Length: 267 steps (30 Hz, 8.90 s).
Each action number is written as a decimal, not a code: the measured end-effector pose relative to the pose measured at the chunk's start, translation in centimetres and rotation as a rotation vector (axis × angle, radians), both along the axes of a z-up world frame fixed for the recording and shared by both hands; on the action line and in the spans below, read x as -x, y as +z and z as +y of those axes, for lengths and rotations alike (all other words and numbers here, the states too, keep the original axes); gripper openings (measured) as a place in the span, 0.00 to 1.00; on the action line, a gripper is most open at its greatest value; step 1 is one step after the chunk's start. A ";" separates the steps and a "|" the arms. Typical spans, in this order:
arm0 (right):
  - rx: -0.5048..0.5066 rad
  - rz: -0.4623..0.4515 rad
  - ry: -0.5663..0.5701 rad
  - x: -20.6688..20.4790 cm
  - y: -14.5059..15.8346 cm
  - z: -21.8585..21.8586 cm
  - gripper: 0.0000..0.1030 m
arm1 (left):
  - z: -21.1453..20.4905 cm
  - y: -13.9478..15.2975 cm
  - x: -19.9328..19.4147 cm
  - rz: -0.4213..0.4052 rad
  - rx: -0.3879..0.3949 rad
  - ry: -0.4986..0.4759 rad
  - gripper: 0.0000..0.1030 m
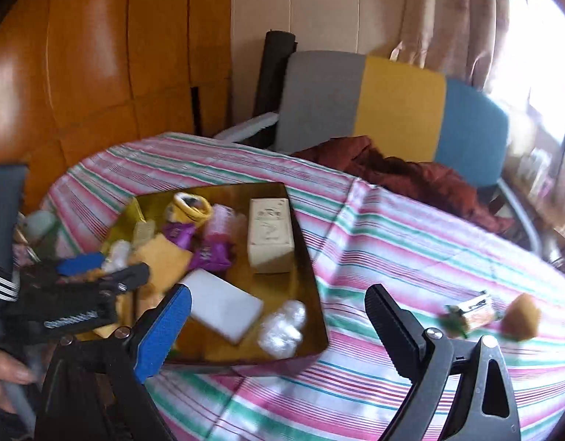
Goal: Organize objects
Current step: 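Move both tools back toward the biscuit pack and last sponge, then grasp the last yellow sponge with the right tool, then grasp the biscuit pack with the left tool while the right tool holds the sponge, then carry the biscuit pack and sponge to the tray and release them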
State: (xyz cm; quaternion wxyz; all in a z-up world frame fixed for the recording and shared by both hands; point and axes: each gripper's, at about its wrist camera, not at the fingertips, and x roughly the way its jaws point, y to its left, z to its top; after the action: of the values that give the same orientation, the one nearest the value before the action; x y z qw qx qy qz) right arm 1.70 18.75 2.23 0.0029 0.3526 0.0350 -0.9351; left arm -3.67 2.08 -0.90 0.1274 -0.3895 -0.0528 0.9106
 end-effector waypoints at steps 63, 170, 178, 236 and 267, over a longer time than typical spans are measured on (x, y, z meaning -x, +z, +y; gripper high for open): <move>0.243 -0.109 -0.438 -2.7 -0.3 22.6 0.93 | 12.1 4.5 -3.8 0.224 0.307 -0.283 0.85; 0.148 -0.315 -0.192 4.9 -7.1 32.2 0.68 | 33.3 -6.9 -2.7 0.005 0.225 -0.651 0.45; 0.138 -0.310 -0.191 4.9 -7.2 32.1 0.68 | 31.4 -2.9 -3.7 0.033 0.223 -0.634 0.45; 0.113 -0.280 0.337 3.5 -2.9 -1.4 0.68 | 0.6 1.2 -0.3 -0.026 0.009 0.019 0.45; 0.167 -0.274 0.294 3.6 -3.5 -1.9 0.82 | -0.4 1.3 -0.6 0.036 0.097 0.092 0.61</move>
State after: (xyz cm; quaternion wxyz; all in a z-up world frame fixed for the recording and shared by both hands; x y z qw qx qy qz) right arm -1.89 16.86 -1.22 0.1731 0.4660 0.0076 -0.8676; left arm -3.02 1.65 0.38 0.0674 -0.3761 -0.0243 0.9238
